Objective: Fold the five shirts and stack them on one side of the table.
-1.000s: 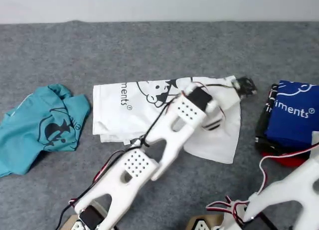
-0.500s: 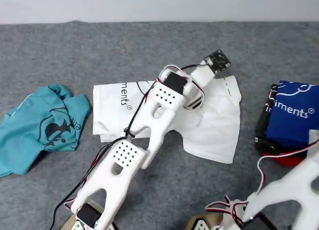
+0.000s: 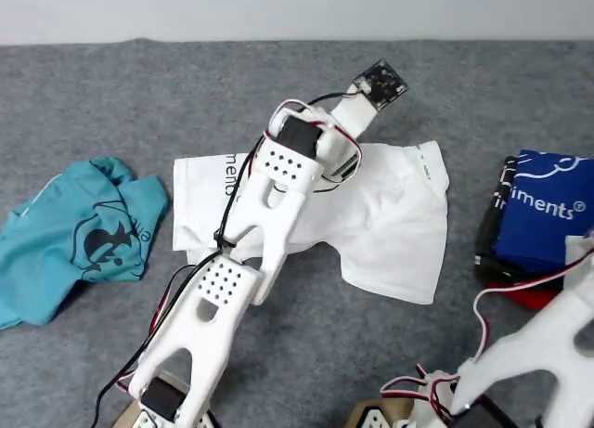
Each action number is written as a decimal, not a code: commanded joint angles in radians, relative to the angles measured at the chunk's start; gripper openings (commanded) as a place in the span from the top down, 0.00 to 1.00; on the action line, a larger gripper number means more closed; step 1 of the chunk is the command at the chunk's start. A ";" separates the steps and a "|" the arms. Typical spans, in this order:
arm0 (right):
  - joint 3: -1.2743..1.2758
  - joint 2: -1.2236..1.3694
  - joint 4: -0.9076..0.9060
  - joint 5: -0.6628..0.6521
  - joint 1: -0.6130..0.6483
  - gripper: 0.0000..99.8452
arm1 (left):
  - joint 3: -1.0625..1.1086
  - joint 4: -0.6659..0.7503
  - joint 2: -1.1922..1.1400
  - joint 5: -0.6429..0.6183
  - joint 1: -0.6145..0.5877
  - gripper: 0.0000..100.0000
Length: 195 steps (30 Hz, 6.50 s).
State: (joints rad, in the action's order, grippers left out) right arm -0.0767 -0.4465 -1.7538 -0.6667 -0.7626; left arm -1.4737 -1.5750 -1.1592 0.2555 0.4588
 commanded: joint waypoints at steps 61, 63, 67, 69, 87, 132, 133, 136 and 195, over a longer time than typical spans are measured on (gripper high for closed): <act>-0.005 -0.031 -0.038 0.008 0.007 0.95 | 0.042 -0.114 -0.021 0.138 -0.120 0.83; -0.005 -0.031 -0.038 0.006 0.007 0.95 | 0.001 -0.140 0.015 0.137 -0.097 0.83; -0.008 -0.031 -0.038 0.006 0.007 0.95 | -0.113 -0.180 0.104 0.121 -0.037 0.83; -0.008 -0.031 -0.038 0.006 0.007 0.95 | -0.125 -0.180 0.160 0.075 -0.002 0.83; -0.003 -0.031 -0.039 0.006 0.005 0.95 | 0.561 -0.143 0.264 0.155 0.353 0.76; -0.003 -0.031 -0.041 0.008 0.005 0.95 | 0.372 0.133 0.158 0.120 0.046 0.90; -0.003 -0.031 -0.041 0.008 0.005 0.95 | 0.372 0.132 0.149 0.118 0.038 0.86; -0.003 -0.031 -0.041 0.008 0.007 0.95 | 0.372 0.129 0.140 0.020 0.023 0.79; -0.006 -0.033 -0.041 0.006 0.010 0.95 | 0.044 -0.181 -0.034 -0.020 -0.058 0.79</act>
State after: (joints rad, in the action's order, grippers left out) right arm -0.0767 -0.4465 -1.7538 -0.6667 -0.7626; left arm -1.3541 -1.7269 -1.2190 0.2447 0.4066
